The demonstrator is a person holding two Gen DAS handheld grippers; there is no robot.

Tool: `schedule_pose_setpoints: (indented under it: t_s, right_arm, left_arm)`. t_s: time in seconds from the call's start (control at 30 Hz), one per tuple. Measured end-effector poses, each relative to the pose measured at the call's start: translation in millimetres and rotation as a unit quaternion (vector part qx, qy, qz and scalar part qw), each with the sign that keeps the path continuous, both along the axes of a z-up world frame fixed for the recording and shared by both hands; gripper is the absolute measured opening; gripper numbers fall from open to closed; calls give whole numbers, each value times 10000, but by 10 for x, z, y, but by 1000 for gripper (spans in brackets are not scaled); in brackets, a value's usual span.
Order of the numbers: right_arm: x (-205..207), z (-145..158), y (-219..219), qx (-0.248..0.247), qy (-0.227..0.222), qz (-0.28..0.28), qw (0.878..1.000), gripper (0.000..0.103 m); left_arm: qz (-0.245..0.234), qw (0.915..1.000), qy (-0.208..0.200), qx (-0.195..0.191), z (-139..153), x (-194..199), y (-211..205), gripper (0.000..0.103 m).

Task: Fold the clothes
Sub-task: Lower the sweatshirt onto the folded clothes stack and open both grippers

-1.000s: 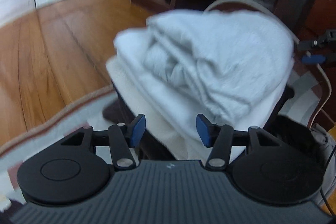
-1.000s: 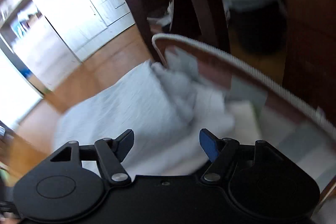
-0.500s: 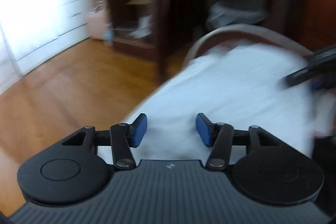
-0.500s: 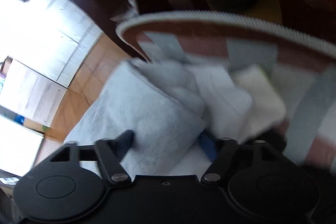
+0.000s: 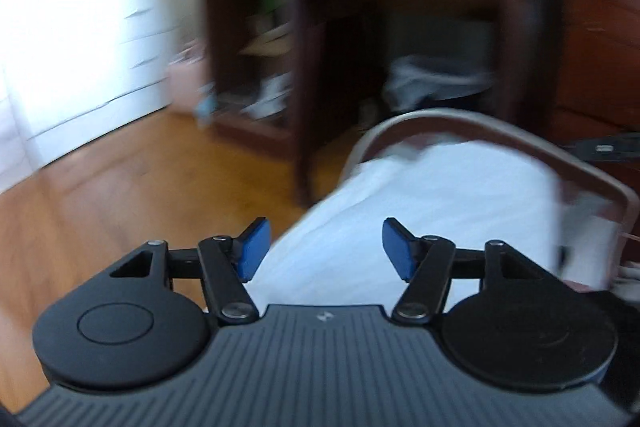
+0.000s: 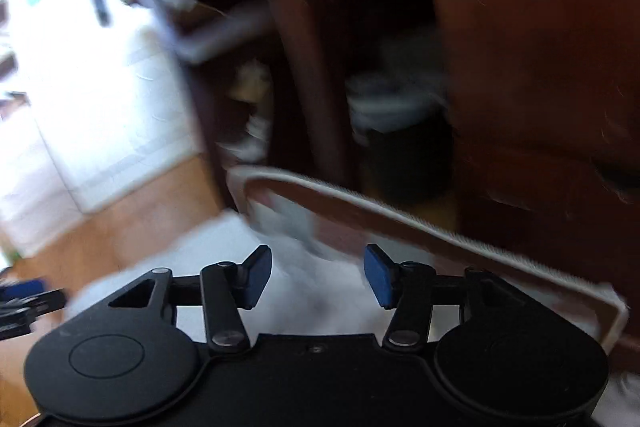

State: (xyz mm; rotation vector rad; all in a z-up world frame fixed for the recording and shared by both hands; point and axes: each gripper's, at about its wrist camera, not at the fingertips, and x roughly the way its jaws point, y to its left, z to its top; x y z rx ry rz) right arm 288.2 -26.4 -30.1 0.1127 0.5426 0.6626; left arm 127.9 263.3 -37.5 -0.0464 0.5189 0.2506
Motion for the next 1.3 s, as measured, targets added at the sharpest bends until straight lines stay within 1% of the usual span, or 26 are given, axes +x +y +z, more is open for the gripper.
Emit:
schedule_pose_setpoints:
  t_s: [0.03,0.1,0.2,0.23,0.27,0.33,0.4,0.43,0.47,0.5,0.57,0.6,0.7,0.73,0.77,0.8,0.9,0.93,0.97,1.0,1.03,1.07,1.1,1.17,1.27,1.3]
  right_arm:
    - [-55,15,88,-147,-130,261,9995,57]
    - [-166,30,277,-477,-416,767,9950,57]
    - [-322,-76,654,-1246,-1022,1377,9773,56]
    - [-305,-131,765,-1425,-1081,1516,9721,54]
    - [-272,-187,870,-1600,-1137,1591,9676,53]
    - [-122,-306,1032,-1909,-1201,1414,9639,52]
    - [114,-442,1079,-2047,-1055,1031,9677,53]
    - [247,-487,1059,-1954,-837,877,9732,59]
    - [362,-523,995,-1743,-514,819,9799,62]
    - [441,-546,902,-1519,-200,752,9853,68]
    - [505,-593,808,-1239,170,626,9902,71]
    - [495,-624,793,-1217,214,604,9905,71]
    - [468,-673,756,-1133,352,525,9915,71]
    - [486,-664,723,-1047,490,483,9921,71]
    - [501,-652,699,-967,599,440,9925,71]
    - [508,-630,696,-901,641,395,9931,71]
    - [506,-550,686,-703,699,247,9948,71]
    - [443,-480,686,-644,510,169,9965,70]
    - [399,-408,703,-595,332,159,9975,64]
    - [376,-341,732,-553,240,234,9979,40]
    - [370,-282,767,-513,237,307,9979,25]
    - [391,-254,820,-501,385,391,9972,13]
    - [390,-254,881,-540,422,517,9963,13]
    - [388,-253,1003,-619,495,768,9939,13]
    - [367,-300,1172,-909,523,994,9895,13]
    - [382,-349,1233,-1117,536,908,9881,9]
  left_arm:
    - [-234,9997,65,-88,10,53,-51,46]
    - [-591,9975,217,-318,-9,171,-126,36]
    - [-929,9929,458,-593,-129,373,-161,36]
    - [-984,9919,539,-586,-199,461,-143,36]
    - [-1005,9912,631,-584,-264,544,-120,36]
    - [-781,9912,871,-622,-355,661,-37,37]
    - [-605,9918,880,-702,-397,673,63,37]
    - [-513,9924,881,-691,-391,649,93,36]
    - [-438,9928,881,-691,-387,626,122,36]
    - [-433,9926,871,-722,-386,600,147,36]
    - [-386,9933,863,-663,-380,497,165,30]
    - [-341,9940,863,-585,-385,467,181,25]
    - [13,9951,901,-417,-450,435,325,25]
    - [182,9942,929,-504,-453,430,413,34]
    - [351,9930,957,-591,-456,425,501,39]
    - [483,9918,970,-674,-451,406,576,39]
    - [450,9920,829,-844,-335,203,648,36]
    - [386,9939,731,-735,-285,159,624,36]
    - [258,9956,608,-670,-235,135,594,36]
    - [128,9969,481,-612,-186,117,565,36]
    - [-12,9976,359,-591,-143,130,534,32]
    - [-149,9977,305,-593,-123,163,489,28]
    - [-286,9975,252,-595,-103,196,443,26]
    - [-554,9964,166,-616,-72,266,356,26]
    - [-750,9931,378,-817,-181,421,294,26]
    - [-737,9925,484,-847,-230,468,287,26]
